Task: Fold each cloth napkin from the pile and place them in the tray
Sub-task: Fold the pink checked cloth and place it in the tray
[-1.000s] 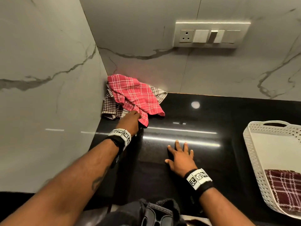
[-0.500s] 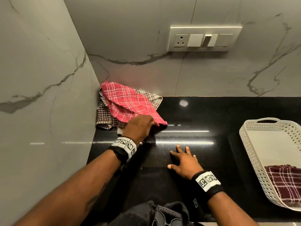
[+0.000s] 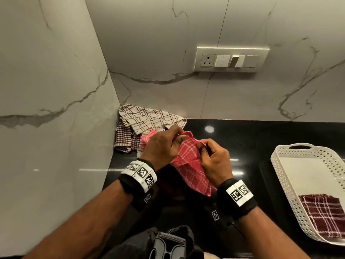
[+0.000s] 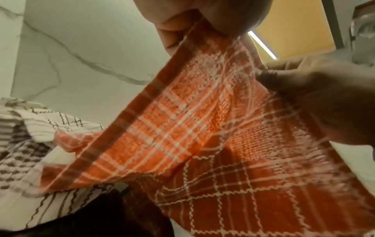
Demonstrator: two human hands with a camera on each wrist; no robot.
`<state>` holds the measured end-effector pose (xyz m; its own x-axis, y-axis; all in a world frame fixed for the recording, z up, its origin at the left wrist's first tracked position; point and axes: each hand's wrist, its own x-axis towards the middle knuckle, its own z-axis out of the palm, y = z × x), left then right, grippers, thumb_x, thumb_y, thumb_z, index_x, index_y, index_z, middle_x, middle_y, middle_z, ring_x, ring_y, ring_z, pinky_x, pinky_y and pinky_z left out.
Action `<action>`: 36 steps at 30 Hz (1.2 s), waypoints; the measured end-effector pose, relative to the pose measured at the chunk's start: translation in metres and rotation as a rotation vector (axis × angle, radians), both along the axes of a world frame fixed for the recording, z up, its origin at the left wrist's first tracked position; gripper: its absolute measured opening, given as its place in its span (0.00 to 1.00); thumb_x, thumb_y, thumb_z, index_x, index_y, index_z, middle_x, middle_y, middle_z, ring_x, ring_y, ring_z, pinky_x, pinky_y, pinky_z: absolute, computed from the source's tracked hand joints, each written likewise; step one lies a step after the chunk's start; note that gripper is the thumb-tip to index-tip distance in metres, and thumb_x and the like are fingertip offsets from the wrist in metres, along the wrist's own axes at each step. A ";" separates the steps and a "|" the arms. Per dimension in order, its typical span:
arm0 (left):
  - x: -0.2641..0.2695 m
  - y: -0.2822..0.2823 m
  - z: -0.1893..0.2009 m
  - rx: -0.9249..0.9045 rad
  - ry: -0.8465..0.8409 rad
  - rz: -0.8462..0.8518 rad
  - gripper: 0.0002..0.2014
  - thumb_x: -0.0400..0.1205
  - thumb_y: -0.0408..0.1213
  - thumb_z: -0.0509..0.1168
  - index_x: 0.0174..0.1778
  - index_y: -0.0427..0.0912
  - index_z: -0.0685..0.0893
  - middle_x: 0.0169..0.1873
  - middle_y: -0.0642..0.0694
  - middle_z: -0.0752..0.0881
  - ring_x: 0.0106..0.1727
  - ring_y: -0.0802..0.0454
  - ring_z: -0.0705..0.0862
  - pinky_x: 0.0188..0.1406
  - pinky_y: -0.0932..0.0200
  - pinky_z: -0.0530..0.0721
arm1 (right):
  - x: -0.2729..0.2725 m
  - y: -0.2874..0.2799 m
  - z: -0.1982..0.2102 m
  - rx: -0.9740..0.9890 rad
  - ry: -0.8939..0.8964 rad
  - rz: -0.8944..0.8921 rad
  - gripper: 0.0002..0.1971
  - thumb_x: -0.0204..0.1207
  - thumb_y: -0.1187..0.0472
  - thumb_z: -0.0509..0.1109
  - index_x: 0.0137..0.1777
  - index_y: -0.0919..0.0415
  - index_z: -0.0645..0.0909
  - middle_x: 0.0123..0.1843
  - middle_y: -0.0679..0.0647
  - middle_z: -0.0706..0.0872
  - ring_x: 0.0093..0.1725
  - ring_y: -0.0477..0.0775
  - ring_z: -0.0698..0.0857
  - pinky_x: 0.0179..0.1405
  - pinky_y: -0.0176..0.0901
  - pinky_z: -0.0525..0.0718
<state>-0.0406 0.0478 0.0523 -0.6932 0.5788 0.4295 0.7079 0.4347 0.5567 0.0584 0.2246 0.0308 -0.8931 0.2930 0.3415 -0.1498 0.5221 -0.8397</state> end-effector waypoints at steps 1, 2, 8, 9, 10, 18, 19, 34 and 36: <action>-0.001 -0.002 0.003 0.003 -0.029 0.009 0.09 0.86 0.49 0.63 0.57 0.49 0.78 0.37 0.51 0.87 0.33 0.53 0.86 0.33 0.49 0.86 | 0.002 0.002 0.004 0.016 -0.008 -0.003 0.04 0.83 0.62 0.70 0.53 0.53 0.85 0.43 0.41 0.89 0.42 0.42 0.88 0.41 0.43 0.89; -0.002 -0.003 0.005 -0.004 -0.060 -0.007 0.11 0.85 0.49 0.65 0.60 0.50 0.77 0.41 0.52 0.88 0.37 0.54 0.86 0.39 0.50 0.88 | 0.003 0.004 0.007 0.020 -0.022 -0.003 0.03 0.83 0.60 0.71 0.52 0.52 0.85 0.42 0.41 0.89 0.41 0.41 0.89 0.40 0.42 0.89; -0.001 0.010 0.014 -0.020 -0.159 -0.236 0.14 0.78 0.31 0.73 0.58 0.48 0.87 0.43 0.57 0.88 0.43 0.61 0.87 0.46 0.55 0.87 | 0.004 0.010 0.020 0.086 -0.110 0.147 0.03 0.79 0.60 0.75 0.50 0.53 0.88 0.42 0.42 0.90 0.41 0.43 0.89 0.42 0.37 0.87; -0.002 0.010 0.018 0.033 -0.165 -0.218 0.11 0.78 0.29 0.73 0.53 0.46 0.89 0.41 0.55 0.89 0.42 0.59 0.88 0.45 0.51 0.88 | 0.004 0.016 0.015 0.090 -0.146 0.128 0.03 0.78 0.59 0.76 0.48 0.50 0.88 0.40 0.41 0.90 0.40 0.43 0.88 0.41 0.38 0.86; -0.005 0.008 0.021 0.091 -0.169 -0.189 0.09 0.78 0.28 0.72 0.50 0.44 0.89 0.40 0.53 0.90 0.42 0.58 0.89 0.44 0.49 0.88 | 0.006 0.023 0.008 0.109 -0.183 0.087 0.05 0.78 0.61 0.76 0.46 0.48 0.88 0.38 0.41 0.89 0.39 0.42 0.88 0.40 0.40 0.85; -0.053 -0.047 0.036 0.317 -0.132 0.231 0.06 0.83 0.32 0.66 0.46 0.46 0.88 0.35 0.47 0.89 0.36 0.43 0.87 0.31 0.48 0.86 | 0.050 0.099 -0.008 0.334 -0.358 -0.273 0.12 0.77 0.68 0.68 0.51 0.54 0.90 0.42 0.51 0.92 0.43 0.55 0.89 0.46 0.48 0.85; -0.059 -0.053 0.036 0.325 -0.130 0.268 0.05 0.83 0.36 0.67 0.46 0.46 0.88 0.36 0.47 0.89 0.37 0.44 0.87 0.33 0.47 0.87 | 0.053 0.107 -0.002 0.344 -0.385 -0.291 0.11 0.79 0.67 0.67 0.52 0.54 0.90 0.42 0.51 0.91 0.42 0.54 0.89 0.45 0.46 0.84; -0.076 -0.061 0.187 0.351 0.086 0.596 0.11 0.74 0.42 0.71 0.49 0.44 0.92 0.43 0.43 0.93 0.45 0.46 0.92 0.49 0.54 0.89 | -0.008 0.157 0.204 0.465 0.263 -0.364 0.11 0.74 0.68 0.72 0.54 0.59 0.90 0.50 0.60 0.92 0.50 0.62 0.90 0.54 0.45 0.84; -0.055 -0.076 0.199 0.426 0.124 0.578 0.13 0.73 0.45 0.69 0.50 0.46 0.91 0.42 0.45 0.93 0.42 0.46 0.92 0.46 0.46 0.91 | 0.014 0.160 0.215 0.458 0.370 -0.309 0.11 0.74 0.68 0.75 0.55 0.60 0.89 0.50 0.57 0.91 0.49 0.54 0.87 0.54 0.34 0.80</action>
<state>-0.0960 -0.0280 0.2514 -0.7693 -0.0997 0.6310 0.4998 0.5214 0.6917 0.0727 0.3841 0.2458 -0.5909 0.2690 0.7605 -0.1715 0.8793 -0.4443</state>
